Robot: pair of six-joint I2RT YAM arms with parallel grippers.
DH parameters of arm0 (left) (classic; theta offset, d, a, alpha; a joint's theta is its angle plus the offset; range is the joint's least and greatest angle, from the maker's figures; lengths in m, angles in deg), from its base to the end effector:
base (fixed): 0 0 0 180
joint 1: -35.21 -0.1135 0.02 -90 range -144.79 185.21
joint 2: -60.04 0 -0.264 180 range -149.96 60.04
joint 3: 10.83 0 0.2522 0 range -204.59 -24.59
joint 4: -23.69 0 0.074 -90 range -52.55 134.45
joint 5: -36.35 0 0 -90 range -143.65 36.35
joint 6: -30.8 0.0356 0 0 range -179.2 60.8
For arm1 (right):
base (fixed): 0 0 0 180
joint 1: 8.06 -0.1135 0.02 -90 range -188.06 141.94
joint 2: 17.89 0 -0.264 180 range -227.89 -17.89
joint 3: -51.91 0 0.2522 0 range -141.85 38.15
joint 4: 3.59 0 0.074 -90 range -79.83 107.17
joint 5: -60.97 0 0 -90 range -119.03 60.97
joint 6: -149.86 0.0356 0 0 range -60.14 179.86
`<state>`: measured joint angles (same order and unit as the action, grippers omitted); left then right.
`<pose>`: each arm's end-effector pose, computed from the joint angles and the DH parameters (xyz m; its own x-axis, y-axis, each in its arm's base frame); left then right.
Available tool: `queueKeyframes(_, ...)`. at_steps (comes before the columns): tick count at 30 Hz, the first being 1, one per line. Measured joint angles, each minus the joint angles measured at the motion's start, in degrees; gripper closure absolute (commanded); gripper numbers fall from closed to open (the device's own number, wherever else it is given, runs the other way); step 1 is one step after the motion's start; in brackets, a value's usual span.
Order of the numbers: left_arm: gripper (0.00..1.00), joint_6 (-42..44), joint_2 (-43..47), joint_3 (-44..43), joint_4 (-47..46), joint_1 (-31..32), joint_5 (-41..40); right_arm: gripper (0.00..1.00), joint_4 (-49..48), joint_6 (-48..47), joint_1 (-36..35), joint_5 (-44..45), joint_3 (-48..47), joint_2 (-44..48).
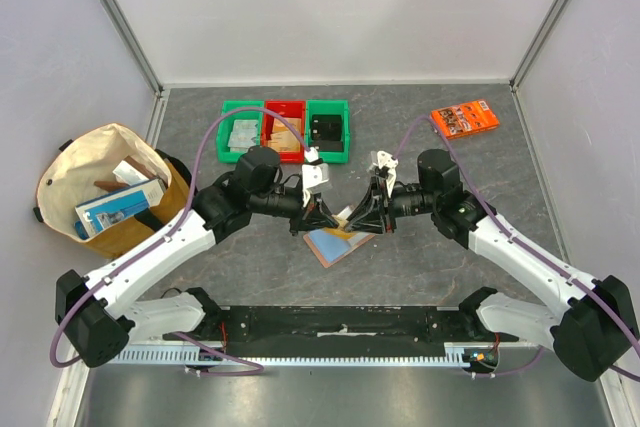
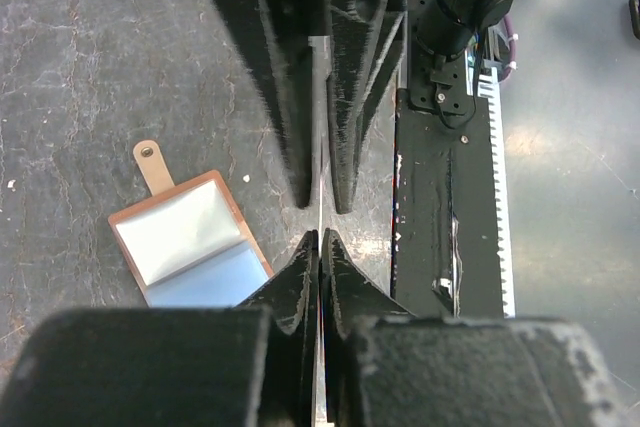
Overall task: Take the credit cards out of the card holder
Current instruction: Place the credit card in the storage box.
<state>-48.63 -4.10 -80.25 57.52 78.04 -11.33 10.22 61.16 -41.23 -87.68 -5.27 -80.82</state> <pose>0.1627 -0.1835 0.3263 -0.1728 0.3451 -0.9225 0.9848 0.0782 -0.1552 0.1826 0.1556 0.2923 -0.3019 -0.1832 -0.9356 -0.9516 -0.0006 0.3072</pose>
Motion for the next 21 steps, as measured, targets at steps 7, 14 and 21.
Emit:
queueKeyframes(7, 0.98, -0.7, -0.02, 0.0, 0.7, -1.16, -3.72, 0.19, 0.02, -0.17, 0.0, 4.35, 0.04, 0.11)
queueKeyframes(14, 0.98, -6.78, -0.52, 0.0, -0.9, -9.86, -13.46, 0.02, 0.02, 0.87, 0.0, 15.39, 2.21, 1.57)
queueKeyframes(21, 0.98, -16.31, -9.66, -2.49, -4.31, -23.91, -21.35, 0.02, -0.42, 1.27, 0.0, 25.62, 5.31, 5.44)
